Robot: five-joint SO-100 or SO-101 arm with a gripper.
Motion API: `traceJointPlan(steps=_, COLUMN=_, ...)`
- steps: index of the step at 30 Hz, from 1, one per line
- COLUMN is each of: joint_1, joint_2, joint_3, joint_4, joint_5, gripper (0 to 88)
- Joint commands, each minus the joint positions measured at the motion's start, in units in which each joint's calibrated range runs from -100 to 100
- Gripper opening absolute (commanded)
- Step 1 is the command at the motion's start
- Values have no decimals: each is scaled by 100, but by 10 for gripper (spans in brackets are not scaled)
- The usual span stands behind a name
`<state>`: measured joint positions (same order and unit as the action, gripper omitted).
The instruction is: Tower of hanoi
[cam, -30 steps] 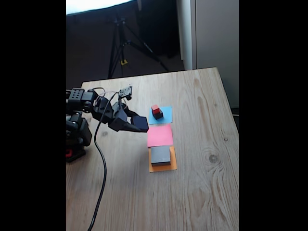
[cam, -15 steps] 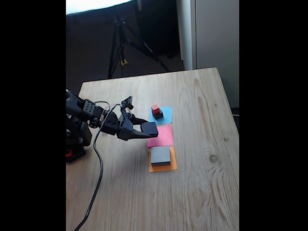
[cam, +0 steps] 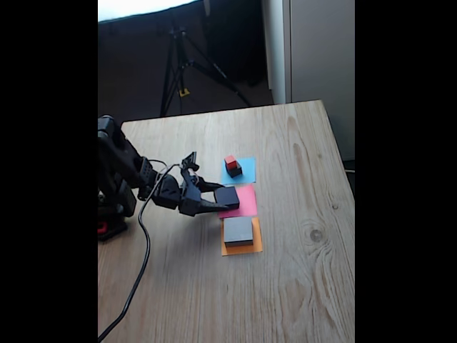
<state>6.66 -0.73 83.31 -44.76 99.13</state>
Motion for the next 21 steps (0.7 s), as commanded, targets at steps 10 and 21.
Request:
traceJointPlan(steps=10, joint_1=99, joint_2=815, joint_3=-586, joint_4=-717, joint_5=87, gripper=204)
traceJointPlan(steps=21, joint_1=90, joint_2=860, joint_3=-540, joint_4=-733, joint_5=87, gripper=265)
